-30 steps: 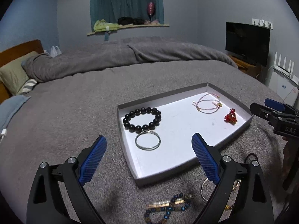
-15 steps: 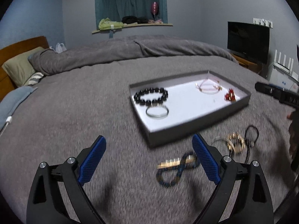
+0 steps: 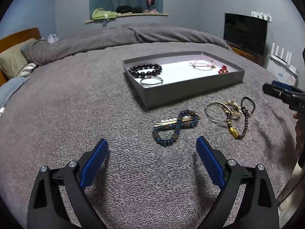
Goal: Organize jewelry
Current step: 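Move both tools back toward the remaining bracelets beside the box, then grasp blue beaded bracelet with left gripper while right grasps black hair tie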
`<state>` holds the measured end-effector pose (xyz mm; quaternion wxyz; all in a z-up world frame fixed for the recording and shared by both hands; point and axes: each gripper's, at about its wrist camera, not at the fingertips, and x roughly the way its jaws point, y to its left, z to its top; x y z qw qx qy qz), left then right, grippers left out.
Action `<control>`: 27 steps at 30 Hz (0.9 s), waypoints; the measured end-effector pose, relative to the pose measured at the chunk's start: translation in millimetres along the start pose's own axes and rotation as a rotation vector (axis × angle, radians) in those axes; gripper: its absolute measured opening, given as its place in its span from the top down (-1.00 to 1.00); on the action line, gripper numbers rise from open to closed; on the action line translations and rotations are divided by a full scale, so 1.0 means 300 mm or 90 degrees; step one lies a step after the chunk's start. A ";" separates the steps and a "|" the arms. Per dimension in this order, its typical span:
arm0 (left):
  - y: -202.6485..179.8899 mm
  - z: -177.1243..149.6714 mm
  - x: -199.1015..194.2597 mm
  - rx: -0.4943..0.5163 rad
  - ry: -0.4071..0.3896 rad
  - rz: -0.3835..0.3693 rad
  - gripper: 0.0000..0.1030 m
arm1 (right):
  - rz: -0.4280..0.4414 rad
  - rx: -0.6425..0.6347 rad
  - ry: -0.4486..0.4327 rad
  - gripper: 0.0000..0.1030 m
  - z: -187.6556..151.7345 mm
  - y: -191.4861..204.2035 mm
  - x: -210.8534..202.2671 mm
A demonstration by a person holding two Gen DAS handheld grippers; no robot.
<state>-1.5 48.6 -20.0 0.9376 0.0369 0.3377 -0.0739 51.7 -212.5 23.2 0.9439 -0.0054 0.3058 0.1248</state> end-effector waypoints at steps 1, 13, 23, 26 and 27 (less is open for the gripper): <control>-0.007 -0.004 0.001 0.007 -0.002 -0.002 -0.80 | 0.003 0.000 0.007 -0.89 -0.018 -0.002 -0.004; -0.034 0.016 0.018 0.041 -0.010 0.001 -0.40 | 0.015 -0.012 0.049 -0.89 -0.074 0.010 0.020; -0.065 0.019 0.031 0.074 -0.005 -0.006 0.08 | 0.011 -0.021 0.072 -0.23 -0.071 0.014 0.056; -0.068 0.019 0.037 0.078 0.001 -0.008 0.24 | 0.011 -0.018 0.087 0.12 -0.070 0.009 0.079; -0.070 0.018 0.039 0.080 0.004 -0.007 0.28 | 0.012 -0.016 0.093 0.18 -0.069 0.008 0.090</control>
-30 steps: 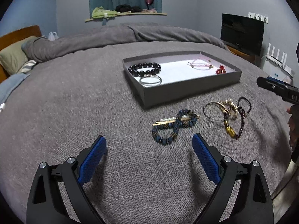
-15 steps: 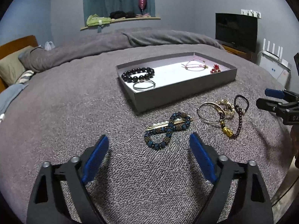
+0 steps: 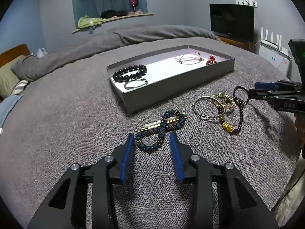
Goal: Organize jewelry
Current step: 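Grasp blue beaded bracelet with left gripper while right grasps black hair tie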
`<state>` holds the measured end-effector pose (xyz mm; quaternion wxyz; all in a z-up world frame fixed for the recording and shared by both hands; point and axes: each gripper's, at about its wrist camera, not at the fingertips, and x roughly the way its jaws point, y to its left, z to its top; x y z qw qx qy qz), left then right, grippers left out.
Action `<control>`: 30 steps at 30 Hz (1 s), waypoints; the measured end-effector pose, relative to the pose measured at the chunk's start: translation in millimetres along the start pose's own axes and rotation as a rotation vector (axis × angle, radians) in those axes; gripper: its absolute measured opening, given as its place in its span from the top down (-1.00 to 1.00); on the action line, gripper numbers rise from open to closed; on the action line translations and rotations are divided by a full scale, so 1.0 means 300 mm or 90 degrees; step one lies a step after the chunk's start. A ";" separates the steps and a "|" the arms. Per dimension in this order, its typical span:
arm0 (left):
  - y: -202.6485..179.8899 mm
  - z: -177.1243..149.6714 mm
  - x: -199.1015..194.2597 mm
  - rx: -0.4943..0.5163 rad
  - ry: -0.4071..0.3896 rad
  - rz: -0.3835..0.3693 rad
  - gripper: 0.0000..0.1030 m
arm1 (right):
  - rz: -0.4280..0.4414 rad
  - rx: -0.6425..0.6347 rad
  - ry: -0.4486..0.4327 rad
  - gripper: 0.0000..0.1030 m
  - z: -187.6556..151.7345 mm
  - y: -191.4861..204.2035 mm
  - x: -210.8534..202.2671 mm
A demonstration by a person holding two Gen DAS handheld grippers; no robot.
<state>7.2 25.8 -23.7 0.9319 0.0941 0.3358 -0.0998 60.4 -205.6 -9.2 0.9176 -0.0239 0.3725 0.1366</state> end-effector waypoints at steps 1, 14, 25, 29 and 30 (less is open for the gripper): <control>-0.001 0.000 0.003 0.002 0.003 0.001 0.33 | 0.000 0.002 0.005 0.30 0.002 -0.001 0.008; 0.022 0.010 0.020 -0.019 0.012 -0.001 0.63 | 0.012 0.007 0.027 0.80 0.013 0.008 0.057; 0.065 0.025 -0.059 -0.061 -0.048 -0.018 0.85 | 0.026 0.036 -0.023 0.92 0.031 -0.030 -0.005; 0.069 0.044 -0.089 -0.068 -0.065 -0.024 0.85 | 0.029 0.045 -0.050 0.92 0.041 -0.038 -0.043; 0.072 0.053 -0.103 -0.072 -0.073 -0.027 0.85 | 0.030 0.047 -0.056 0.92 0.044 -0.039 -0.053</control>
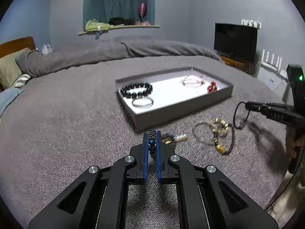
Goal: Organize jewelry
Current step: 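Grasp blue beaded bracelet with left gripper while right grasps black hair tie, then carry blue bracelet with left gripper while right carries black hair tie into box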
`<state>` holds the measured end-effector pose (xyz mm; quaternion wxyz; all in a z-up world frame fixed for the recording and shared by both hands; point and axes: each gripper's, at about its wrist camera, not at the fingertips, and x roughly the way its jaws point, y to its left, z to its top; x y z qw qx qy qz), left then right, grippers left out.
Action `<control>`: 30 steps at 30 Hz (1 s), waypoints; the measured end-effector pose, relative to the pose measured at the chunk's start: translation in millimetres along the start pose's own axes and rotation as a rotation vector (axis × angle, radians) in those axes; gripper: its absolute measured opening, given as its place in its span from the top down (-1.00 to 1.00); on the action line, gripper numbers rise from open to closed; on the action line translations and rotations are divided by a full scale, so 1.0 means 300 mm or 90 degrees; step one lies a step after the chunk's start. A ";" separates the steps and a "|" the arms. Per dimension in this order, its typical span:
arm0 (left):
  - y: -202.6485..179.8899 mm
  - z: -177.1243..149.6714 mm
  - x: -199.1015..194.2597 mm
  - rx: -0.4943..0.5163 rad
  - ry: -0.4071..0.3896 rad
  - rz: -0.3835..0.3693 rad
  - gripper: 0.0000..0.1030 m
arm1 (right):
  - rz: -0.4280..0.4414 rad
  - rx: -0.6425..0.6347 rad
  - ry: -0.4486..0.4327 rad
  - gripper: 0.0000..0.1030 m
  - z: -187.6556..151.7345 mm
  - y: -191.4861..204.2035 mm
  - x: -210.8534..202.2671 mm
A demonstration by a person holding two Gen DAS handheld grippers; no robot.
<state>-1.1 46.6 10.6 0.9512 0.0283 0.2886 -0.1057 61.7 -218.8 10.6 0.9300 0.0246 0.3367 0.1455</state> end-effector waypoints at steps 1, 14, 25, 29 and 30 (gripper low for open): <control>0.002 0.011 -0.012 -0.002 -0.008 -0.002 0.85 | 0.001 -0.001 -0.011 0.92 0.007 0.001 -0.014; 0.031 0.242 -0.055 -0.009 -0.088 0.024 0.85 | -0.029 -0.018 -0.101 0.93 0.187 0.013 -0.080; 0.057 0.389 0.093 -0.066 -0.088 -0.023 0.85 | -0.026 0.032 -0.141 0.92 0.373 -0.034 0.017; 0.046 0.378 0.186 -0.069 -0.050 -0.074 0.85 | -0.004 0.022 -0.111 0.92 0.355 -0.029 0.096; 0.043 0.374 0.201 -0.068 -0.044 -0.079 0.85 | -0.003 0.018 -0.102 0.92 0.349 -0.024 0.114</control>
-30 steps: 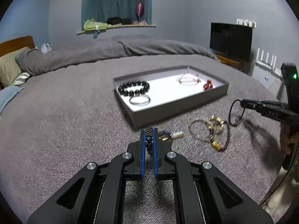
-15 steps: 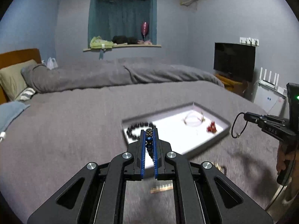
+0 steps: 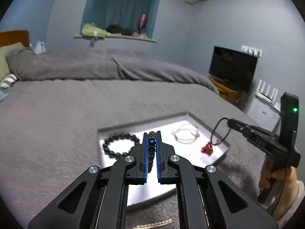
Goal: Organize jewelry
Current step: 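Carry blue bracelet with left gripper while right carries black hair tie into box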
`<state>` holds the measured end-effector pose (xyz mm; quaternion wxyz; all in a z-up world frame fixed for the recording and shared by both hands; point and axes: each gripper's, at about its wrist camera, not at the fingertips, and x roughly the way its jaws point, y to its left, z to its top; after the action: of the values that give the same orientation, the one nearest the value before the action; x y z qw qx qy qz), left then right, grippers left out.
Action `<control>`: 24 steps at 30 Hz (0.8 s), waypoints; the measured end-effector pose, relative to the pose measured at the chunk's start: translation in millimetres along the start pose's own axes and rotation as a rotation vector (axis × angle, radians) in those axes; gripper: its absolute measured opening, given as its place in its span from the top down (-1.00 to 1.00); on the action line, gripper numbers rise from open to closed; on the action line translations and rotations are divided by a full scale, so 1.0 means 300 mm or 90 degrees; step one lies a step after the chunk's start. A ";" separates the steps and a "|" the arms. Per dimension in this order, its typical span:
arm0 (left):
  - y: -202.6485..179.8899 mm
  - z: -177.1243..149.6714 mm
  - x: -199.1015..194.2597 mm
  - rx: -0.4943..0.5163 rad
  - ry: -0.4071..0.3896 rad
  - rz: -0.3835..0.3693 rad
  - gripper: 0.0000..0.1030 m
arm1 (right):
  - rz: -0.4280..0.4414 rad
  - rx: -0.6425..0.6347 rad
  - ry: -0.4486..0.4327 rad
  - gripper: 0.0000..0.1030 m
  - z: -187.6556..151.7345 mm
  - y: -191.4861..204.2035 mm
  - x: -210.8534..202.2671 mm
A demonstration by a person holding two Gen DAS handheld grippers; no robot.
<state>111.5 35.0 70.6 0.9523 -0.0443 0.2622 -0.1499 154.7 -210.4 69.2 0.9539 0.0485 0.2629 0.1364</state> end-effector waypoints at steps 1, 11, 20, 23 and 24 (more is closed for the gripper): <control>0.003 -0.005 0.019 -0.004 0.010 -0.011 0.85 | 0.006 -0.002 0.015 0.92 -0.010 0.000 0.023; 0.003 -0.072 0.147 -0.038 0.100 -0.080 0.85 | 0.006 -0.018 0.106 0.92 -0.091 0.011 0.137; 0.087 -0.140 0.147 -0.046 0.149 -0.022 0.84 | -0.018 -0.021 0.133 0.92 -0.109 -0.018 0.139; 0.098 -0.144 0.139 -0.039 0.152 -0.002 0.84 | -0.027 -0.021 0.137 0.92 -0.114 -0.025 0.135; 0.101 -0.143 0.137 -0.036 0.154 0.001 0.84 | -0.029 -0.022 0.138 0.92 -0.115 -0.026 0.135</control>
<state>131.1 50.8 8.7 0.9122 -0.0528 0.3793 -0.1461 172.2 -205.7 18.5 0.9234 0.0107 0.3631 0.1241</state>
